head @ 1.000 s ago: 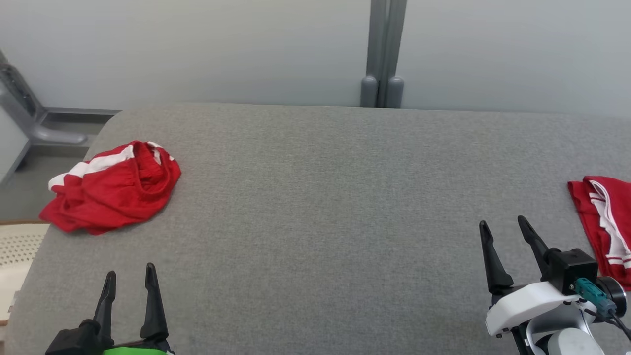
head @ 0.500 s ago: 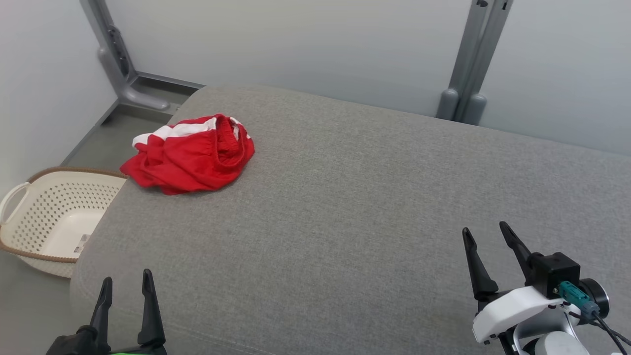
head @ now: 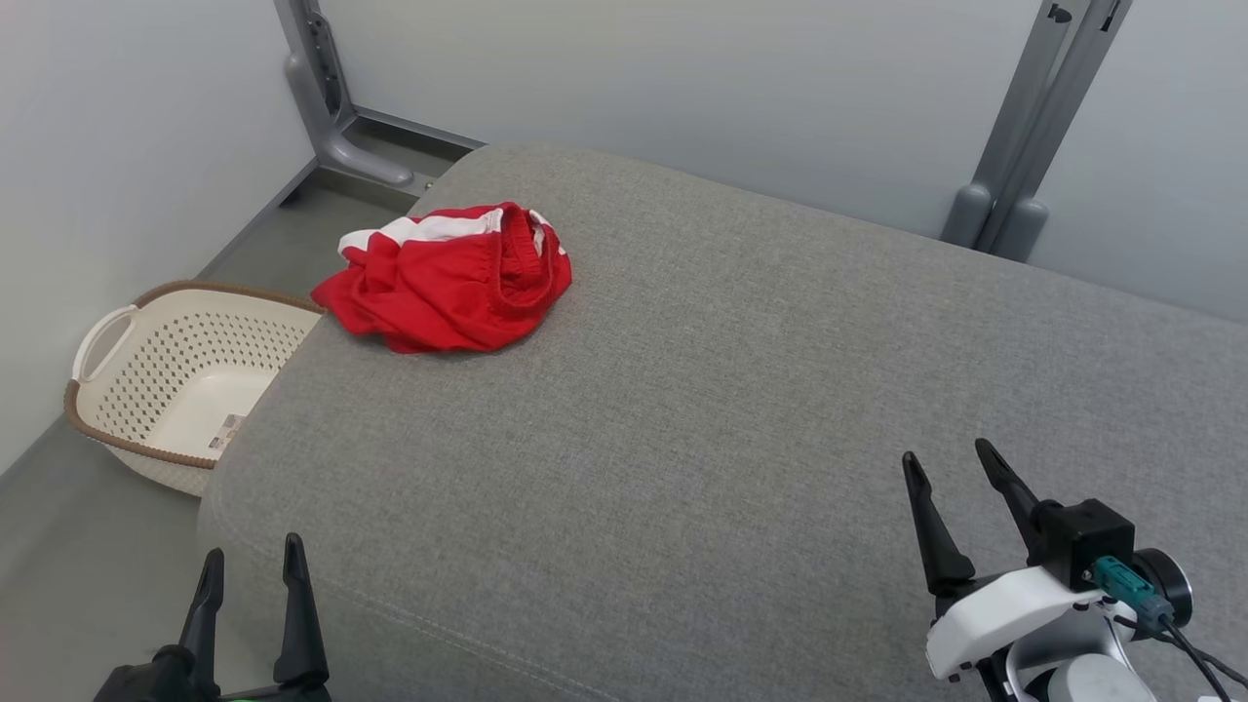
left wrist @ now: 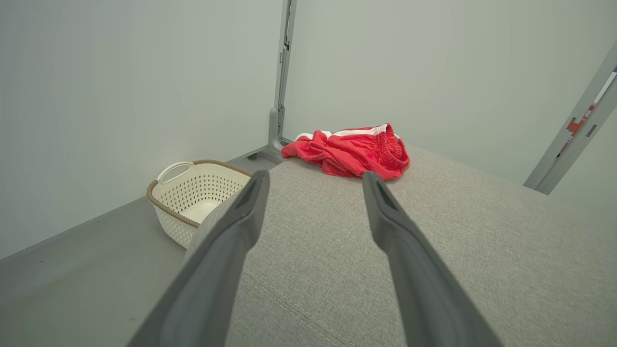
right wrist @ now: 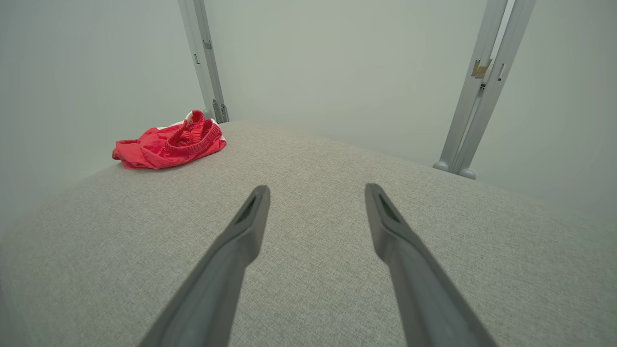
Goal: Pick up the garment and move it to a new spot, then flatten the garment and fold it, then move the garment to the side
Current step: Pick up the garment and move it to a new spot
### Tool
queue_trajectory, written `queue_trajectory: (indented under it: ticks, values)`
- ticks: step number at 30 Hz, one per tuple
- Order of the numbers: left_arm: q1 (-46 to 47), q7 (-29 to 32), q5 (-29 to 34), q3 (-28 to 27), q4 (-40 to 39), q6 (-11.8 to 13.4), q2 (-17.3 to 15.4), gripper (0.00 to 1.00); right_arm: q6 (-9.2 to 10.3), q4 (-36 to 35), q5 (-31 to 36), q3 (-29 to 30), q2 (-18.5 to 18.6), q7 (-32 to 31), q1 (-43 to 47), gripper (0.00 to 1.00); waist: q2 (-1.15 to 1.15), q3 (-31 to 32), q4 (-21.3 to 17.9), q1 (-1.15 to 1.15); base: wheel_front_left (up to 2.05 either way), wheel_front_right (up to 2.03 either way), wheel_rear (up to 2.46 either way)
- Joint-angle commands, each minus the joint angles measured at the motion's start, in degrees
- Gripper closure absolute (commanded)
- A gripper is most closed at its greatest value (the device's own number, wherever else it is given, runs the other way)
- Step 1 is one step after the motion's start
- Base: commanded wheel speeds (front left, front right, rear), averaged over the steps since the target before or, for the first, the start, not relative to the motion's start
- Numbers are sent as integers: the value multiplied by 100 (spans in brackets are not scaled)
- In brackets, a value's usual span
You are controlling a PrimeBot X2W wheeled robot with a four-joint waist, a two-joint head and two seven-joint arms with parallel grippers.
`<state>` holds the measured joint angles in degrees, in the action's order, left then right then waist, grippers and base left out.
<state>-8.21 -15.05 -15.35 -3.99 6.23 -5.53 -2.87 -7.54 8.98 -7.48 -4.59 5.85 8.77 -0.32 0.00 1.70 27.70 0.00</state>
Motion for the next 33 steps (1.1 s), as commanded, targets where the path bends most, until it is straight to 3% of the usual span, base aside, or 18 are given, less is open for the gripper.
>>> queue_trajectory:
  ticks: [1, 15, 25, 33]
  values:
    - [-33, -14, 40, -12, 7, 6, -7, 0, 11, 21, -53, -7, 20, 44, -14, 0, 0, 9, 16, 0, 0, 0, 0]
    - [441, -14, -103, 60, 189, -57, -26, 0, 11, -35, -35, -33, 111, -10, -89, 0, 0, -100, -141, 0, 0, 0, 0]
    - [2439, 441, -615, 182, 2064, -156, -283, 0, 11, -384, 21, -319, 375, -260, -313, 0, 0, -649, -577, 0, 0, 0, 0]
    - [3911, 805, -1234, -32, 3500, -195, -688, 0, 11, -863, -95, -765, 822, -531, -886, 0, 0, -1608, -1451, 0, 0, 0, 0]
